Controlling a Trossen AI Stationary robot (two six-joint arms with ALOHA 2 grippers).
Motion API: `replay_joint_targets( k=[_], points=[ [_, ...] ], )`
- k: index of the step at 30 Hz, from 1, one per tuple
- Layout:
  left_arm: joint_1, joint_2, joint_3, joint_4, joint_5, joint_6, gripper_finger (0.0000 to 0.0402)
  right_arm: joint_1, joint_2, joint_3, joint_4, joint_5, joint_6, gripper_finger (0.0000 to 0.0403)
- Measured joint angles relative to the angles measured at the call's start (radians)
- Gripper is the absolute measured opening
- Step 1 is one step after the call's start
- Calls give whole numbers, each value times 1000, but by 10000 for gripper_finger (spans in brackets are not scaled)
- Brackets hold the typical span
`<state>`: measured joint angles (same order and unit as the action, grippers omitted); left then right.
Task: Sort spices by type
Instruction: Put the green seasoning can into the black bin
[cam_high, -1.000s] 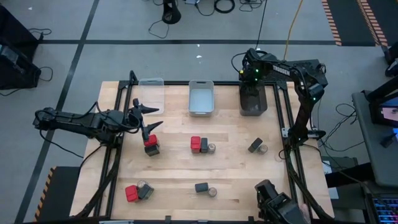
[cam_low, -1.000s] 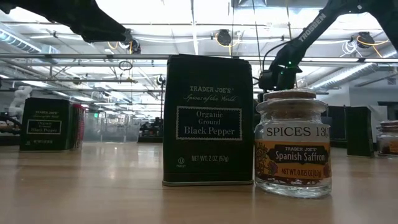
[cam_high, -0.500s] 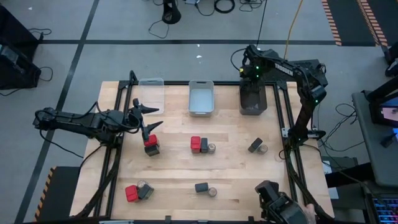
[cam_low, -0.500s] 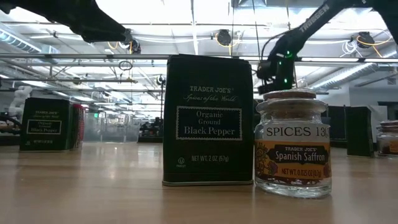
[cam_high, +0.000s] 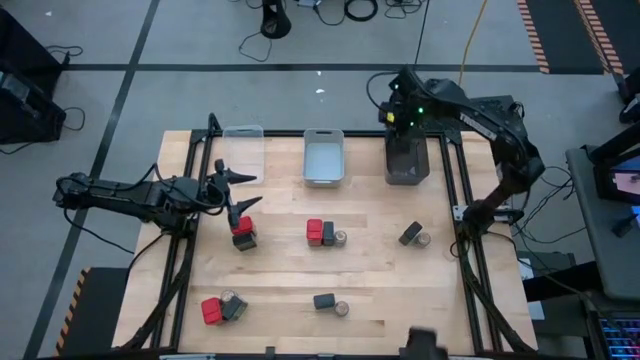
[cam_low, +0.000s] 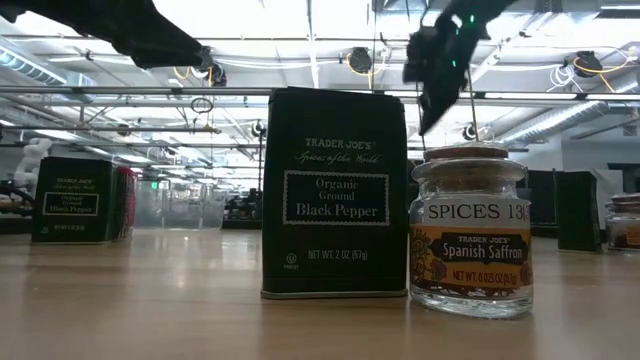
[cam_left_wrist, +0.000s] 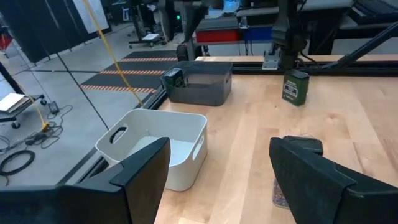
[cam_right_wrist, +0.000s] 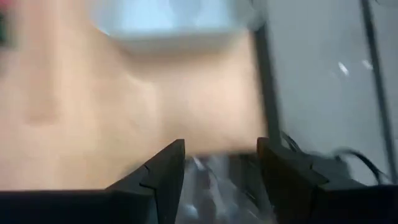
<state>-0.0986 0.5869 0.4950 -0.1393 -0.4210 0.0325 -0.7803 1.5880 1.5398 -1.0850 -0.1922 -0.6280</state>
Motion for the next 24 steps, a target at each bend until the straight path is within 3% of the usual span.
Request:
replay_joint_targets(
  k=[3, 12, 19, 24],
  points=[
    [0, 0, 0, 7, 35, -2, 281, 113, -34, 0, -4, -48, 59, 185],
    [0, 28, 0, 27, 166, -78, 281, 521, -50, 0, -27, -40, 265, 185],
    [0, 74, 0, 26, 200, -100, 281, 780, -49, -1, -143, 129, 473, 185],
    [0, 105, 0, 30, 216, -93, 281, 890, -49, -51, -240, 149, 646, 185]
  ],
)
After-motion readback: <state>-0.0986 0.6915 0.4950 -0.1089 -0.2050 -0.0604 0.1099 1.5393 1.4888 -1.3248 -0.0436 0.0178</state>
